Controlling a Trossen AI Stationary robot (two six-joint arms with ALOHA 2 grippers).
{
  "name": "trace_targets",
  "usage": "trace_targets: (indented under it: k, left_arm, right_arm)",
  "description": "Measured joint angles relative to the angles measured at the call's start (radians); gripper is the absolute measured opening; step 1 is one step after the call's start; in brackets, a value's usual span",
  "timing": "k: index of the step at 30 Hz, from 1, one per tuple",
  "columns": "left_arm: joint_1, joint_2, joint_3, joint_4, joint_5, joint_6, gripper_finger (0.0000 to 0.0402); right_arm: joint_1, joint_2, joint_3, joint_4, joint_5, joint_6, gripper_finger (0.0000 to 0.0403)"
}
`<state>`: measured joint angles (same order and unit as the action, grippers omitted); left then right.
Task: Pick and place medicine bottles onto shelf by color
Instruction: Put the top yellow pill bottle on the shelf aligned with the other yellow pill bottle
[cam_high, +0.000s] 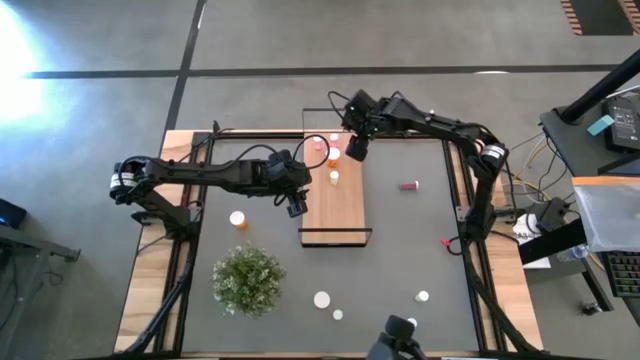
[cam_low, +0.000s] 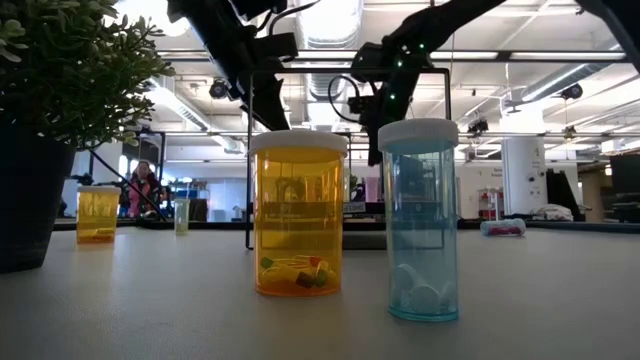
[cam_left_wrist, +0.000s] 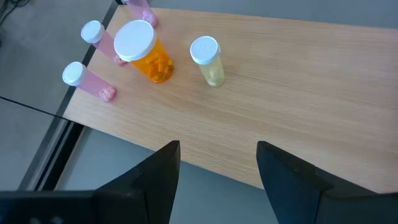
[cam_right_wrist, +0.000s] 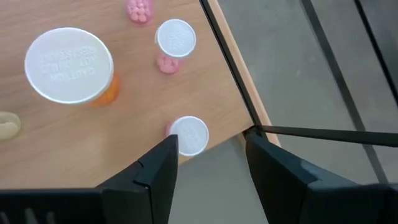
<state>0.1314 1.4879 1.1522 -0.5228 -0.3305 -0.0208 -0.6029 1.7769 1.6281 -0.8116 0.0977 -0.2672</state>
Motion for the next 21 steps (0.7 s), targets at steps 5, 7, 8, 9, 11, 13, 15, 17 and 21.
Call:
trace_targets:
  k: [5, 7, 8, 9, 11, 13, 15, 17, 21]
  left_arm:
    - [0.000, 0.000, 0.000, -0.005, 0.000, -0.002, 0.0197]
    - [0.000, 0.000, 0.000, -0.019, 0.000, -0.011, 0.0197]
    - [0.001, -0.004, 0.000, -0.027, 0.000, -0.026, 0.0197]
    - [0.004, -0.007, 0.001, -0.040, 0.000, -0.037, 0.0197]
    - [0.007, -0.016, 0.016, -0.099, -0.004, -0.067, 0.0197]
    - [0.013, -0.025, 0.035, -0.158, -0.041, -0.101, 0.0197]
    - [0.021, -0.037, 0.046, -0.210, -0.097, -0.140, 0.0197]
    - [0.036, -0.054, 0.047, -0.261, -0.125, -0.181, 0.0197]
    - [0.084, -0.084, 0.020, -0.350, -0.128, -0.278, 0.0197]
  right_arm:
    - [0.000, -0.033, 0.000, -0.035, 0.000, -0.010, 0.0180]
    - [0.000, -0.057, 0.000, -0.059, 0.000, -0.015, 0.0180]
    - [0.000, -0.070, 0.000, -0.073, 0.000, -0.016, 0.0180]
    - [0.000, -0.084, 0.000, -0.085, 0.000, -0.016, 0.0180]
    - [0.000, -0.115, 0.000, -0.104, 0.000, -0.018, 0.0180]
    - [0.000, -0.153, -0.007, -0.105, -0.001, -0.020, 0.0180]
    - [0.000, -0.194, -0.019, -0.105, -0.001, -0.023, 0.0179]
    - [0.000, -0.236, -0.037, -0.105, -0.001, -0.033, 0.0177]
    - [0.000, -0.322, -0.094, -0.091, -0.001, -0.043, 0.0173]
